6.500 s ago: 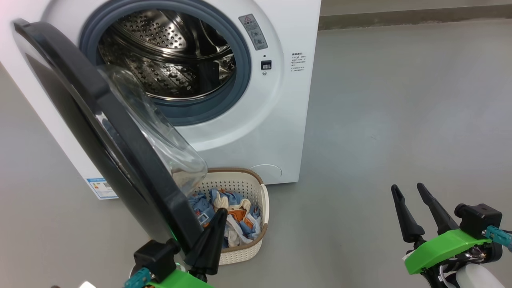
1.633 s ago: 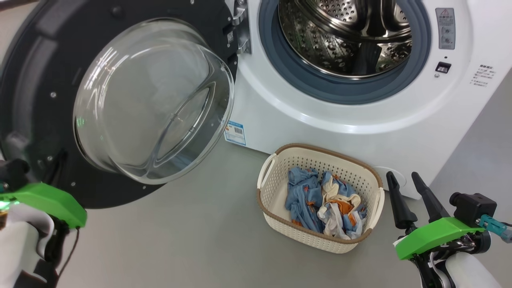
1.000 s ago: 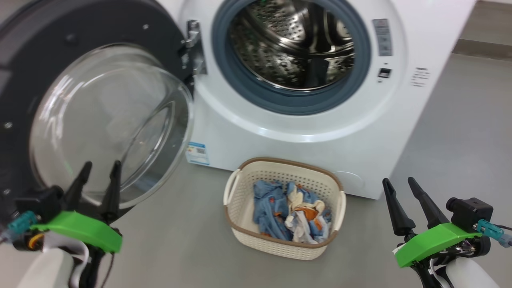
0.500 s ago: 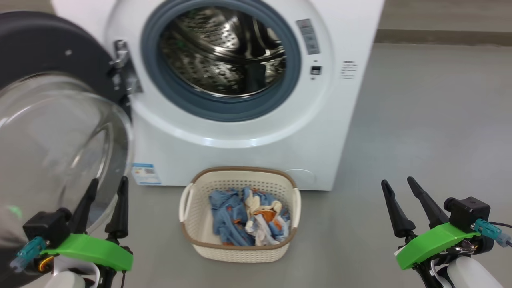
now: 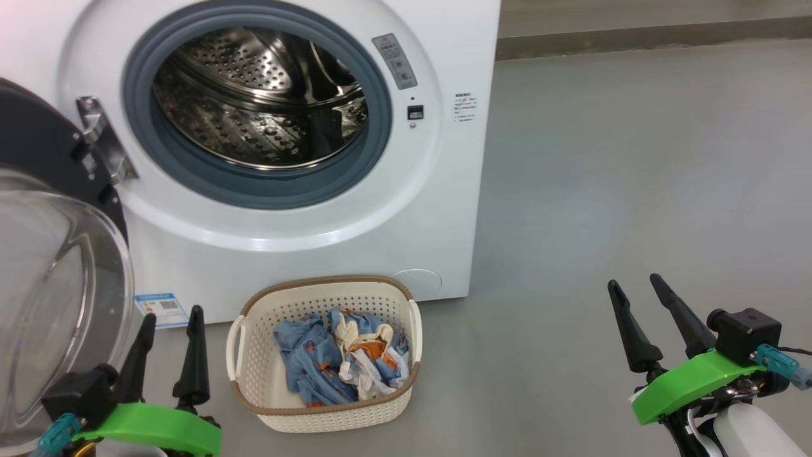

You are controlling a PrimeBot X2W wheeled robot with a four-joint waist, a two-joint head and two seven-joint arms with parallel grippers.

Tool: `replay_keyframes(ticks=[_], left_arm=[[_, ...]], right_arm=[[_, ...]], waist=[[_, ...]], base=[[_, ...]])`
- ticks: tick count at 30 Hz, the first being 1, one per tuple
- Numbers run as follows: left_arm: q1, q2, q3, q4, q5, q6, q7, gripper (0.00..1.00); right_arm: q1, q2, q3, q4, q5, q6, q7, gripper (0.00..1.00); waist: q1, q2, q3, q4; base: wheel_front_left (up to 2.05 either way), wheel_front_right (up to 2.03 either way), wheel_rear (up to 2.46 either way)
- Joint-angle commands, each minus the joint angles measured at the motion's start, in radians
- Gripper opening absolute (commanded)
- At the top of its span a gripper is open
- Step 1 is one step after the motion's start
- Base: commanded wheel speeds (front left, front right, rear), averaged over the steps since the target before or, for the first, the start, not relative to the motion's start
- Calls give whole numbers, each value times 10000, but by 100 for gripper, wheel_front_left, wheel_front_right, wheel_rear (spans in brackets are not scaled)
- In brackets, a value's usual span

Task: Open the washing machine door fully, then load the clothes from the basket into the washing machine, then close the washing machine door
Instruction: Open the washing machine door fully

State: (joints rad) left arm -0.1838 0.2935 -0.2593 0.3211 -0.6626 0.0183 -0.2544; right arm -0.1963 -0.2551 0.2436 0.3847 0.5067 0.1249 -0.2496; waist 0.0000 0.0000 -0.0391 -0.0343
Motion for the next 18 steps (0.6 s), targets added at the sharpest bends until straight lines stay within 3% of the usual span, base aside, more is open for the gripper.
replay_keyframes(ticks=[1, 18], left_arm=[[-195, 222, 434, -301, 159, -21, -74, 100], [31, -40, 631, -282, 318, -254, -74, 100]], right_arm=[[-339, -166, 64, -282, -61, 58, -122, 100], [-283, -122, -193, -455, -240, 58, -122, 100]], waist=[[0, 0, 5, -114], [0, 0, -38, 69]], base=[[0, 0, 0], [0, 0, 0]])
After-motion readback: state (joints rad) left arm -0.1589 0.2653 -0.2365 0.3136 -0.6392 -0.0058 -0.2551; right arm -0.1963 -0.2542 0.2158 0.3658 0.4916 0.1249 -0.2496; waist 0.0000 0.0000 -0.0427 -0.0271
